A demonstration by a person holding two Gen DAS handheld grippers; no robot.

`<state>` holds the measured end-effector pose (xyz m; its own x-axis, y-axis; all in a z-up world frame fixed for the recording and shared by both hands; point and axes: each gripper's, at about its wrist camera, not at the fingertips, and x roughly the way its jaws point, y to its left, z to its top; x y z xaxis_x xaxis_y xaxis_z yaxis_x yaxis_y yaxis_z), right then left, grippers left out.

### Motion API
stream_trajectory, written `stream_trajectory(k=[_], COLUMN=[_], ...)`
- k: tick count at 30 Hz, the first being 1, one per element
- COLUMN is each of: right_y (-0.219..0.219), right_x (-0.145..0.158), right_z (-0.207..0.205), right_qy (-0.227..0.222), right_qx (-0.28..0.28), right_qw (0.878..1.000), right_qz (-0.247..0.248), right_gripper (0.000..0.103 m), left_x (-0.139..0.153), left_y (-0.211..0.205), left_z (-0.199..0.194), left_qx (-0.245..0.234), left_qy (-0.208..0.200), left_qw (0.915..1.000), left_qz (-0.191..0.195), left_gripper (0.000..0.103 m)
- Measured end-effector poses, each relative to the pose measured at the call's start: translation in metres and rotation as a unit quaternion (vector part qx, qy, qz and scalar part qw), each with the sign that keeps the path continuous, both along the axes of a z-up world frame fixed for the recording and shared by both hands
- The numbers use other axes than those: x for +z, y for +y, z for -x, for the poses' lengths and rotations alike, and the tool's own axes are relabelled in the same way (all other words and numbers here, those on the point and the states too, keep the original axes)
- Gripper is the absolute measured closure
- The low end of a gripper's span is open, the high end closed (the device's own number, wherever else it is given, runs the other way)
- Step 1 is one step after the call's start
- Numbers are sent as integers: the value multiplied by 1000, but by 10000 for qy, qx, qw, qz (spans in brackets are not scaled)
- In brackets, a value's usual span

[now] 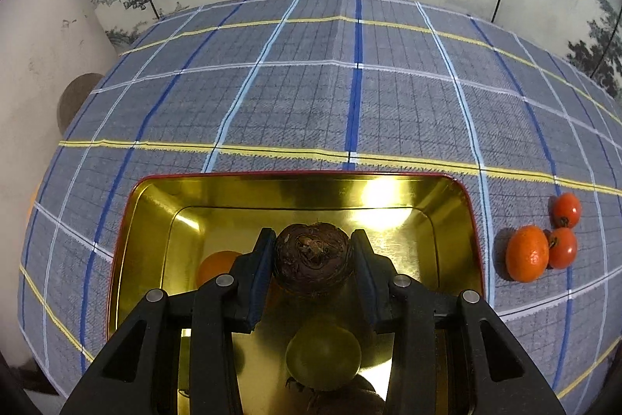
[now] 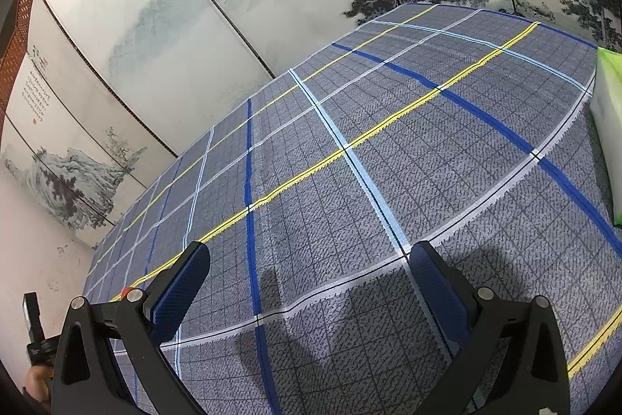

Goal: Organize fruits
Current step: 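Open the left tool to drop the brown fruit in the tin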

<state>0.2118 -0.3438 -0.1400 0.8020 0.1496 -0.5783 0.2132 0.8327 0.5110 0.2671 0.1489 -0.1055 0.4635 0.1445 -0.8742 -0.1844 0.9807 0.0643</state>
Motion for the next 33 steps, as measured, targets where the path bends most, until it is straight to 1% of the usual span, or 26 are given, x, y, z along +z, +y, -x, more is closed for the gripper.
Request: stream_trajectory(k=[7,10,14,16,17,19,20,22,24,25,26,27,28,29,30,31,33], right_y=[-1,-1,-1,-1,-1,0,-1,-1,-1,0,2,6,10,16,27,42,78], right_x=[0,0,0,0,0,0,1,0,1,0,0,0,1,3,7,12,26], right_z=[0,0,0,0,0,0,0,0,-1,-1,-2,-4,-7,-9,-11,-10,-8], right_qy=[3,1,3,2,1,4,7,8,17,44,88,158,245,339,398,352,122], right_qx=[-1,-2,-1,-2,-2,-3,-3,-4,-5,-5,-7,-10,-11,11,64,189,685], right_qw=[10000,10000,10000,10000,10000,10000,10000,10000,10000,10000,9999,9996,9989,9976,9949,9912,9839], right_qz=[3,-1,0,-2,-4,1,5,8,20,62,132,244,393,605,920,1264,1649], right_gripper=[1,1,1,1,1,1,1,1,1,1,1,1,0,0,0,0,0], left_x=[-2,-2,-2,2,5,17,26,46,70,81,91,99,104,106,106,104,92], left_y=[-1,-3,-5,-5,-6,-6,-6,-3,4,9,14,20,22,26,31,35,43], left_z=[-1,0,1,5,8,18,26,46,79,99,121,149,166,187,211,230,271], left_qx=[-28,-44,-93,-160,-186,-276,-324,-393,-443,-444,-458,-470,-450,-451,-487,-497,-420], left_qy=[-28,-52,-101,-194,-232,-404,-536,-836,-1251,-1464,-1676,-1888,-1995,-2102,-2183,-2229,-2265], left_qw=[10000,9999,9999,9997,9995,9987,9979,9957,9911,9880,9842,9801,9782,9760,9741,9732,9730], left_qz=[-52,-130,-68,-25,-54,-137,-138,-69,71,198,332,389,372,357,331,281,156], left_gripper=[62,62,61,58,54,49,48,48,46,40,30,26,22,22,22,22,22])
